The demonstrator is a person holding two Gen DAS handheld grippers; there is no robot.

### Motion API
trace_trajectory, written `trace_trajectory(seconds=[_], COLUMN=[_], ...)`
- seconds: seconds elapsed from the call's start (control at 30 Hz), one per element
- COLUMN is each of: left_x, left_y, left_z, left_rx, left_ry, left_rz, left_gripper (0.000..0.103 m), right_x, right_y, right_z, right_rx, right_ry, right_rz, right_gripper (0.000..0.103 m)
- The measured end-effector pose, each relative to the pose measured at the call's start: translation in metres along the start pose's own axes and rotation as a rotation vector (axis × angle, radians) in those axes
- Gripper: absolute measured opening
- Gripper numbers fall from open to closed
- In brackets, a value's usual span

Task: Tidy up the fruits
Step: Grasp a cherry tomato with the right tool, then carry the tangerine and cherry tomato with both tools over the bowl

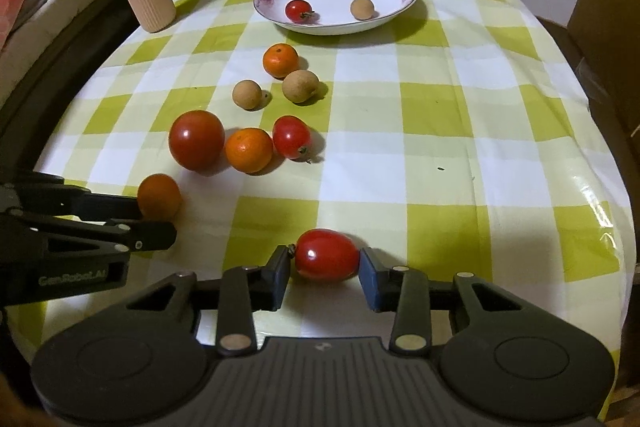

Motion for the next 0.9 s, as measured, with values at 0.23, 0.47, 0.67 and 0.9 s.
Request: trace_trajectory(seconds=[0.23, 0.47, 0.67, 0.9], left_x=[0.0026, 0.0053, 0.0054, 0.0037], left_y=[0.0045, 0.0011, 0.0010, 0.0036], left_z=[-0.0017, 0.0029, 0.0029, 0.0045], left_rx=[-0.020, -0.011, -0.016, -0.027], left_ry=[-0.004, 0.031, 0.046, 0.057], left_rz=[-0.020, -0.006, -0.001, 0.010], left_gripper=[0.061, 0.055, 0.053, 0.054], right_x=[0.0033, 0.0000, -0.0007, 0.0033], right_y=[0.0014, 0.0012, 0.0023, 0.0005], right_z=[-0.0058, -0.0029, -0.0034, -0.0026], right_rx=[-0.021, -0.007, -0.007, -0.001], right_ry=[0.015, 0.012, 0.023, 0.023], right_rz=[0.000, 0.024, 0.028, 0.014], right_gripper=[0.035, 0.035, 0.035, 0.035])
Point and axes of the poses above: each gripper's, at about its wrist camera, not at the fingertips, and z roughly the way its jaws point, x to its left, y to its top, the point moved 8 cm from there along z, roughly the way its jaws point, and after that the axes turned 5 degrees about x, right-handed, at the moved point
